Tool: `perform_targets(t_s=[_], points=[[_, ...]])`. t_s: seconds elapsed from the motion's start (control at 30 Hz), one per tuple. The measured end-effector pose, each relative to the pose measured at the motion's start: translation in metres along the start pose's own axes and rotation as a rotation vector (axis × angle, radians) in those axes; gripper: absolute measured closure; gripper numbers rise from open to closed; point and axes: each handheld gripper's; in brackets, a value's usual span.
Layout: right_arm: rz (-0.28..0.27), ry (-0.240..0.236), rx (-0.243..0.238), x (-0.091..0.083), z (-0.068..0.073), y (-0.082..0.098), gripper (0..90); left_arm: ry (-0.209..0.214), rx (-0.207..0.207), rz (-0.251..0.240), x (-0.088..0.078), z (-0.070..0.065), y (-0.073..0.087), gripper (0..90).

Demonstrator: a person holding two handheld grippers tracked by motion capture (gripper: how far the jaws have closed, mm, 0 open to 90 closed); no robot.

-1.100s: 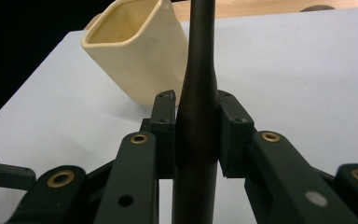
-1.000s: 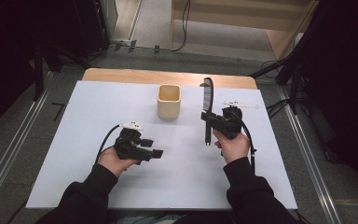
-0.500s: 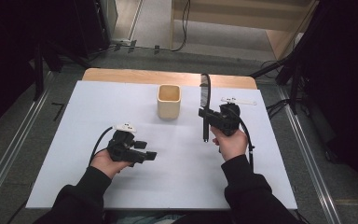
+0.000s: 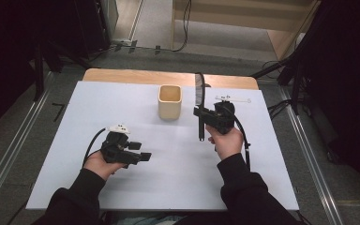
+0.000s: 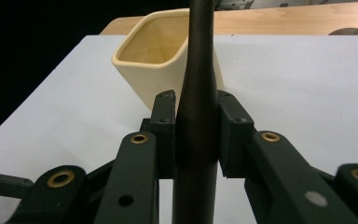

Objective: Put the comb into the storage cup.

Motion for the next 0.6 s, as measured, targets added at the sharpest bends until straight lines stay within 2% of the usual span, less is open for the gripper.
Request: perform_targets(t_s=[0.3, 0.6], points=[[-0.011, -0.007, -0.002, 0.004, 0.006, -0.009, 69.9, -0.013, -0.017, -0.004, -0.010, 0.005, 0.006, 31.2], [-0.010, -0.012, 0.000, 0.011, 0.010, -0.020, 69.8, -0.046, -0.027, 0.010, -0.015, 0.009, 0.009, 31.3]])
Point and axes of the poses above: each handheld gripper's, and its own axes: x roughly forward along the jaws, y roughly out of its underside, z roughly to its left
